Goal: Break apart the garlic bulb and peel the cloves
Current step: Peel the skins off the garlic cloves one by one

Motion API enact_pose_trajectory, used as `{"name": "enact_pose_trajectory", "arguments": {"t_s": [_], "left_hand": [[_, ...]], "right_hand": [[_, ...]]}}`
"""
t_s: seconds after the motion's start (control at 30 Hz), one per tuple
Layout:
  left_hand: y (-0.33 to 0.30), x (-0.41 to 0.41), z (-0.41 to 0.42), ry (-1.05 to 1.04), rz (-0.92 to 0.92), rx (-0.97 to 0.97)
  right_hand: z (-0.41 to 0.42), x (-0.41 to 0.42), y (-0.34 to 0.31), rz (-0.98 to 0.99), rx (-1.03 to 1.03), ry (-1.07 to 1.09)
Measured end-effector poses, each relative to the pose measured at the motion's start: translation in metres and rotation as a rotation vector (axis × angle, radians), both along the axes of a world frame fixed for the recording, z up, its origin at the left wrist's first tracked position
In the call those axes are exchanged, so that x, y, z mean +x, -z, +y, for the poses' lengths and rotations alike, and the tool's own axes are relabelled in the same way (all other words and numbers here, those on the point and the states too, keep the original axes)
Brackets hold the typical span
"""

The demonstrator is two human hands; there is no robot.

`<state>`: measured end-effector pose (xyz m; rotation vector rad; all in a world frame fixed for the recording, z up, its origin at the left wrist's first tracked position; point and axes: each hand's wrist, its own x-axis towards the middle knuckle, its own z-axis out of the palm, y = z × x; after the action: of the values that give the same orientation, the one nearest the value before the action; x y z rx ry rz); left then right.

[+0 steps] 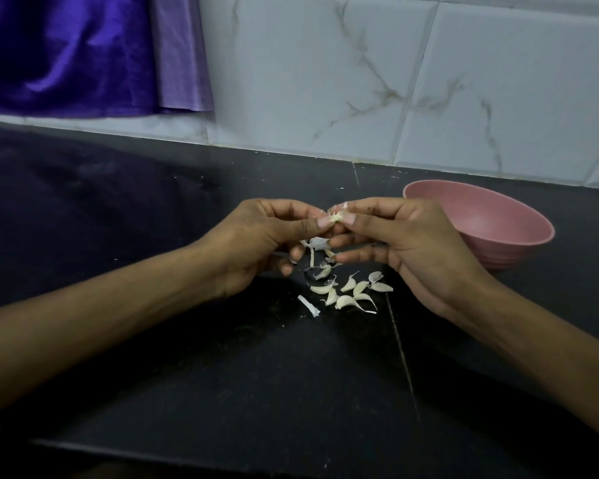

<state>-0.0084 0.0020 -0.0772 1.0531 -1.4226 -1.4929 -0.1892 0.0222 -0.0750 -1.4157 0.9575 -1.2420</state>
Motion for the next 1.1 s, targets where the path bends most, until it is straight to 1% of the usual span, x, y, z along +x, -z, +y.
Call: {"name": "enact_pose_trajectory", "arguments": {"t_s": [0.1,0.27,0.53,0.77,1.1], "left_hand": [[0.0005,-0.0008,-0.0007,-0.024,-0.007,-0.017],[-0.0001,-0.0001,-0.0001,-0.063,0.054,-0.086],[0.0019,0.0005,-0.0016,-0.116,0.025,-0.176],[0.0013,0.0021,0.0010,-0.115,-0.003,-0.187],[0.0001,0.0010,0.0028,-0.086,-0.018,-0.178]], "right_hand": [[0.0004,-0.0003,-0.0012,-0.021,0.029,-0.026],[0.0005,0.0005,-0.0008,-0.033,0.047,-0.017],[0.0007,0.0007,-0.0007,-0.050,0.073,-0.023],[0.0009,0.0005,-0.0016,-0.046,0.097,-0.058],[0.0016,0.0001,-0.0004,-0.048,0.098,-0.036]]}}
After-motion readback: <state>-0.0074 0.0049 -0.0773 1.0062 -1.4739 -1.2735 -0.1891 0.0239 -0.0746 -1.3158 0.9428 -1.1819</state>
